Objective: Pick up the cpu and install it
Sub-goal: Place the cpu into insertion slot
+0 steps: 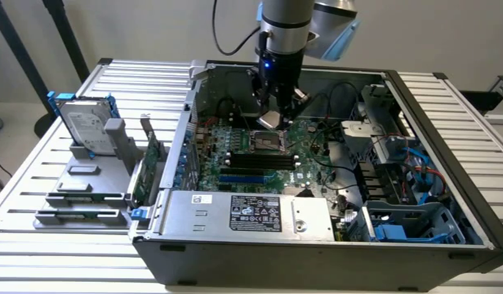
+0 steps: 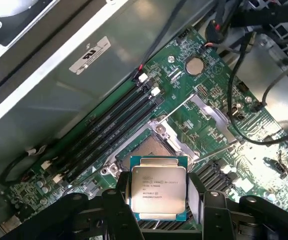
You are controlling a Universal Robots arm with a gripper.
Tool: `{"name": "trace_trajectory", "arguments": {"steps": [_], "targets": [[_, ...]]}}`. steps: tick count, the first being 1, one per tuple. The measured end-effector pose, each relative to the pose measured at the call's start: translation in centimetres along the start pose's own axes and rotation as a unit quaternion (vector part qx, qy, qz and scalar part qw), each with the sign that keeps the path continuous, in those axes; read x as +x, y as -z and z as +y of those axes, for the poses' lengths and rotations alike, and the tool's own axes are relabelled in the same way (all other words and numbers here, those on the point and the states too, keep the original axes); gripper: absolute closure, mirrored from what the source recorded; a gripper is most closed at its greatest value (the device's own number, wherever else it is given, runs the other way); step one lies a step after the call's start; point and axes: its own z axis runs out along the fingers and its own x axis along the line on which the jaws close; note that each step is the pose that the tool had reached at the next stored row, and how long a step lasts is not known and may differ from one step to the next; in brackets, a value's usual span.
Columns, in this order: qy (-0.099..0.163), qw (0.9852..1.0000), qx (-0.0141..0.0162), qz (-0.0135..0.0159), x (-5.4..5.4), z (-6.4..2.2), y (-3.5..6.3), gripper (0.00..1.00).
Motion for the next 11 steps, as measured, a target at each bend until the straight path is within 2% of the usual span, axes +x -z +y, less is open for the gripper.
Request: {"name": "trace_trajectory", "arguments": {"steps": [5,11], "targets": [[-0.037,0.9993,0.0054,0.0041,0.00,-0.01,-0.12,0.45],[-0.083,0.9965,0.0110,0.0083,-0.01,-0.02,-0.30,0.45]]}}
